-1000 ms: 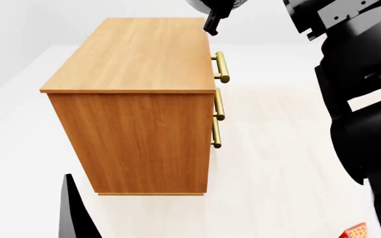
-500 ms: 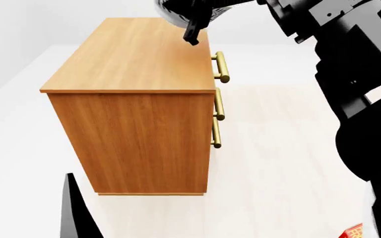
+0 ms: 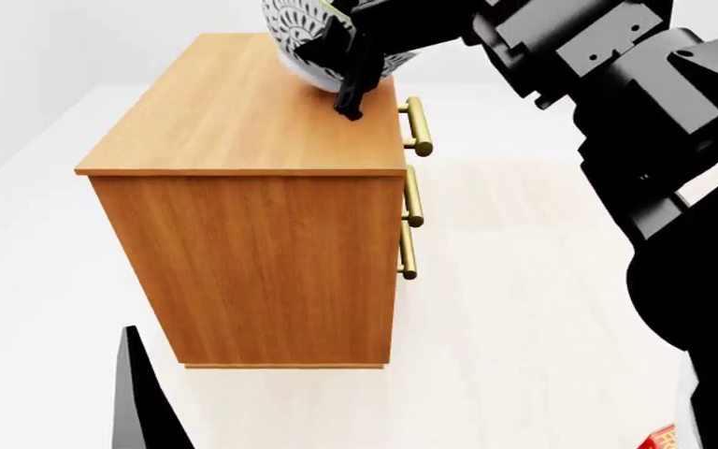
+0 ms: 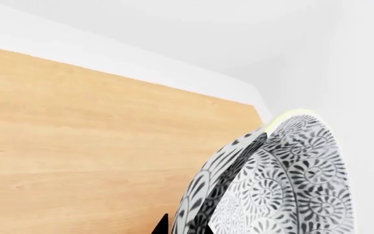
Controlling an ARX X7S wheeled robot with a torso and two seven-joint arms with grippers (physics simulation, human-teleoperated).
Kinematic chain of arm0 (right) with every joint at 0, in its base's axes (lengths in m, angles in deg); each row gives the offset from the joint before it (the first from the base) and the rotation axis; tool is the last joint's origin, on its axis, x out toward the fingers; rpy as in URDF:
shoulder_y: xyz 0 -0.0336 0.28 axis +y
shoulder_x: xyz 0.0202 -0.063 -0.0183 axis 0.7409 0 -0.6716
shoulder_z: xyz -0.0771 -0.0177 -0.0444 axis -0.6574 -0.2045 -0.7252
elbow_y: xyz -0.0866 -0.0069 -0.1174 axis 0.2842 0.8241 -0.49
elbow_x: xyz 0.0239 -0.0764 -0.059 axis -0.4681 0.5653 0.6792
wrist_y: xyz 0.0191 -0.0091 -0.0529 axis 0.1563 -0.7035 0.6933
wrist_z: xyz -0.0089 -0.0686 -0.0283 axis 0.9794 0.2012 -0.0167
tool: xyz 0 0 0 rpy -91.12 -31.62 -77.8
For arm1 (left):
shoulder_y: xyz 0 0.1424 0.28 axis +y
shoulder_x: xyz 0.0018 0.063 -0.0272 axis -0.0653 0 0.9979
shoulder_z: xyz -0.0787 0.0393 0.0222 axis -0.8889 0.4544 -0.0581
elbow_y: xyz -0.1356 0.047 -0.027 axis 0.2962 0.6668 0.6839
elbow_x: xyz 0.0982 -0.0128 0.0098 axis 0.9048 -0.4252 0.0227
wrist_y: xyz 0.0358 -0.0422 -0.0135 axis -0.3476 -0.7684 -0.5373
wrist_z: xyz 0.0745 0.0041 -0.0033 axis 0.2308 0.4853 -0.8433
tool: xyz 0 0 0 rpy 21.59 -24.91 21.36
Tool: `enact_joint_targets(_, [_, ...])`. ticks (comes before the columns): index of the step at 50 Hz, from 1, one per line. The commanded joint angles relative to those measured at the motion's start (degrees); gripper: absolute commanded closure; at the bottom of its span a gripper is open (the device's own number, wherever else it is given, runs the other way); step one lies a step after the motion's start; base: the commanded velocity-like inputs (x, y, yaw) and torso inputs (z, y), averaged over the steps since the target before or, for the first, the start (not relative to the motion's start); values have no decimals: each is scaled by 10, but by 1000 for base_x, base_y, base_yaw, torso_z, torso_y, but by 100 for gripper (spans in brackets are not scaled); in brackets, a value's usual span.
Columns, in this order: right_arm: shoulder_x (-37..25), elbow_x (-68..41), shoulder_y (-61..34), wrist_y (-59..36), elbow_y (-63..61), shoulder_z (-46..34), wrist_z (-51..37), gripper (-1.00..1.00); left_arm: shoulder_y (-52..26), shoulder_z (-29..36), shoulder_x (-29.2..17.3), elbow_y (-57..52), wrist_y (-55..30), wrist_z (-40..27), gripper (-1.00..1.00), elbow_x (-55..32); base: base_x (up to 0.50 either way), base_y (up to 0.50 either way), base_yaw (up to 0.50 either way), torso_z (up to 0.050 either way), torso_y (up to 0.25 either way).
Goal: Close the top drawer of the cabinet and put the bowl on top of it.
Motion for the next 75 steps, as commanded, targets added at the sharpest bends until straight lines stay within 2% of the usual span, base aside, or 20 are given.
enact_joint_targets(1, [11,4,2,20,28,14,34,100,-2,-10,10,16,5,10,-100,6,0,0,0,0,0])
enact_joint_targets(21, [11,-6,-4,22,31,17,35,100,-4,-8,8,16,4,8,-100,5,0,0,0,0,0])
enact_joint_targets(22, [11,-6,-4,23,31,16,36,-100,-4,-8,8,16,5,8,-100,5,0,0,0,0,0])
enact_joint_targets(53, [11,-63,-75,81,79,53,31,-100,-8,-4,5,17,3,6,-100,4,0,0,0,0,0])
enact_joint_targets(55, [11,-38,-80,80,80,89,27,-100,-9,-4,5,17,3,6,-100,4,0,0,0,0,0])
enact_joint_targets(60, [-2,106,-89,65,80,272,23,-100,-10,-1,6,18,2,6,-100,7,0,0,0,0,0])
enact_joint_targets(65, [-22,217,-88,54,80,412,-3,-100,-15,2,6,16,-5,6,-100,8,0,0,0,0,0])
enact_joint_targets(70, [-63,281,-98,68,79,483,-74,-100,-14,3,6,15,-4,6,-100,9,0,0,0,0,0])
enact_joint_targets(73, [-85,299,-101,76,69,492,-109,-100,-11,3,7,13,-4,5,-100,13,0,0,0,0,0])
enact_joint_targets(74, [-96,301,-91,62,40,489,-122,-100,-11,2,7,12,-4,4,-100,13,0,0,0,0,0])
enact_joint_targets(75, [-126,297,-62,21,-46,489,-153,-100,-10,2,6,11,-2,4,-100,12,0,0,0,0,0])
